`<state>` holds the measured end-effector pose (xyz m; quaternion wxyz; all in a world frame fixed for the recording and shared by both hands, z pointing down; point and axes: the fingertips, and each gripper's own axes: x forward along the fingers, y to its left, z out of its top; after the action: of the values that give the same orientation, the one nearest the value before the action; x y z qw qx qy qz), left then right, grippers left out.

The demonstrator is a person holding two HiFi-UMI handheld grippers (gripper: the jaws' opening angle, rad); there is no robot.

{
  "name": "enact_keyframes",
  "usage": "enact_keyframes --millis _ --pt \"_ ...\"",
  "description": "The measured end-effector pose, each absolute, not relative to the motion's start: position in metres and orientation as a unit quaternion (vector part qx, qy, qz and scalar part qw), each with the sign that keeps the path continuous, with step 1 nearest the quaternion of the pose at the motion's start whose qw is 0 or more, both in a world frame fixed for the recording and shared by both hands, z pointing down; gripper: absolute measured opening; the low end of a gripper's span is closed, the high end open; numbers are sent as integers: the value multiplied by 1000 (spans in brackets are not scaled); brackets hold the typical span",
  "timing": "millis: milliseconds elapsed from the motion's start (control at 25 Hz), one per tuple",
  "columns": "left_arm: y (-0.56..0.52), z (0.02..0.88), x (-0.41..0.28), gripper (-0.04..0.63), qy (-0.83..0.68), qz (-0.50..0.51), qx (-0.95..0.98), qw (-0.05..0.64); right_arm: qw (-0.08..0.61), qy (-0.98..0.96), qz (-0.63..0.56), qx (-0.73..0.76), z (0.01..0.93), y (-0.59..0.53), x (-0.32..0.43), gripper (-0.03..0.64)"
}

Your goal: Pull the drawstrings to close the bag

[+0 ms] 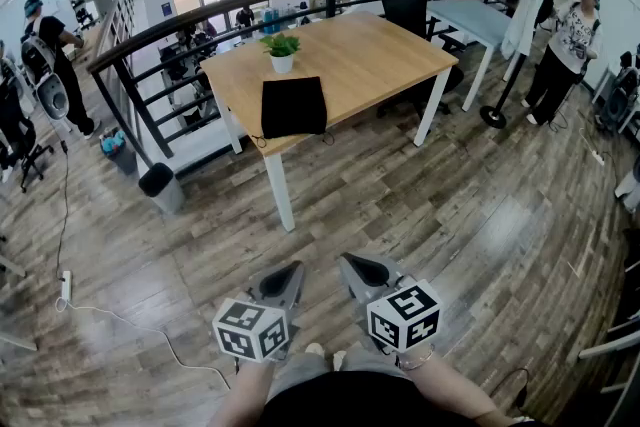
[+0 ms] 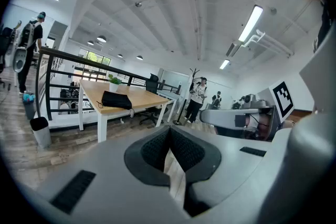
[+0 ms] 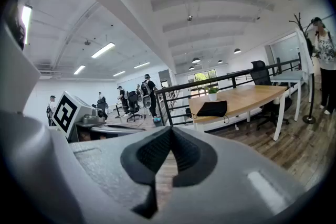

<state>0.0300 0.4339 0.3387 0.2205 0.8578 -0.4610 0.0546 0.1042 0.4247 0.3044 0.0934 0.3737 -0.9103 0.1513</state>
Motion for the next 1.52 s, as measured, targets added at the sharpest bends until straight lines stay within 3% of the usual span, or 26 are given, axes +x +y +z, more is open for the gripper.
enact_keyframes --millis 680,1520 --pt "420 356 28 17 -445 55 862 238 90 -906 162 380 329 413 104 -3" --pt "406 356 -9 15 -409 52 886 212 77 -899 153 403 331 399 58 -2"
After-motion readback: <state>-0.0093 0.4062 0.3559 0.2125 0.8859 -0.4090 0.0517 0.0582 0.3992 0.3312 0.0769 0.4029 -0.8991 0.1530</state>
